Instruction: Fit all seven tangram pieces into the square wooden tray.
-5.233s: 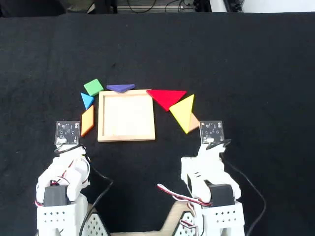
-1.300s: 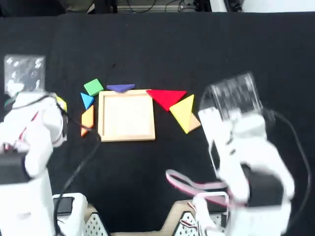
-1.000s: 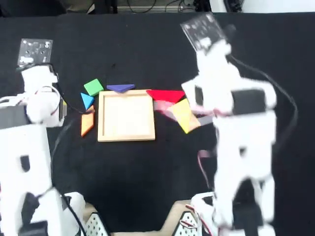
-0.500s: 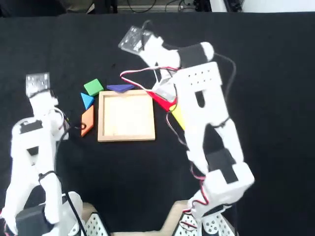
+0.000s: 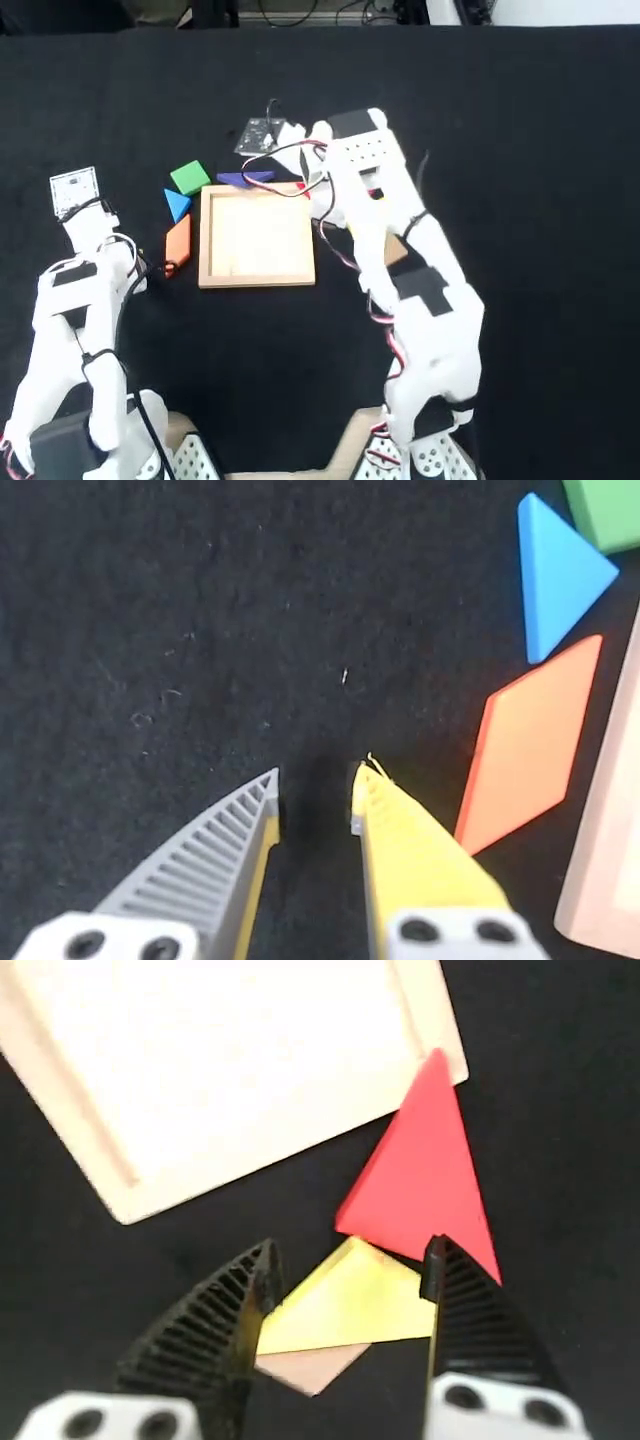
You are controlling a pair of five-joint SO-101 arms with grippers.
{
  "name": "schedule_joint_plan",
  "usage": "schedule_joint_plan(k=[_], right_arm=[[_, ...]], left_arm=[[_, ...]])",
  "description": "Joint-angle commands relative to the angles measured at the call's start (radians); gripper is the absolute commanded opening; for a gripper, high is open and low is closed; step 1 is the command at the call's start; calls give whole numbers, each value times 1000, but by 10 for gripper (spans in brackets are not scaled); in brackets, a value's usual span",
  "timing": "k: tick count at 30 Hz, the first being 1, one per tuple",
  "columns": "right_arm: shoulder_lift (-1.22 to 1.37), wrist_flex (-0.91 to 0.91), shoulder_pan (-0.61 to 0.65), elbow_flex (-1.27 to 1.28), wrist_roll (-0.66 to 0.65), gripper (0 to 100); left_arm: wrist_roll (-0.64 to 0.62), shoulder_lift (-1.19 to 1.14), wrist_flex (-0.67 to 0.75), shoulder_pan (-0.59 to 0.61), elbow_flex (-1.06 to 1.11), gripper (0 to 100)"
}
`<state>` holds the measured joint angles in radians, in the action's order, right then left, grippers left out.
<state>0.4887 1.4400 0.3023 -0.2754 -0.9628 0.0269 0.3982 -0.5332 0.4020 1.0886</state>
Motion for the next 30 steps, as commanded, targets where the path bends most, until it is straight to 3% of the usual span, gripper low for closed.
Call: schedule_joint_plan(k=[1,17,30], right_arm=[[35,-38,-37,-10,-48,238],[228,-126,-34,-99,-49,236],[163,-117,-37,-166,-51,243]], left_arm=[[-6,14,25,5,-7,128],[0,14,26,4,-10,127],[-3,11,28,2,-12,127]])
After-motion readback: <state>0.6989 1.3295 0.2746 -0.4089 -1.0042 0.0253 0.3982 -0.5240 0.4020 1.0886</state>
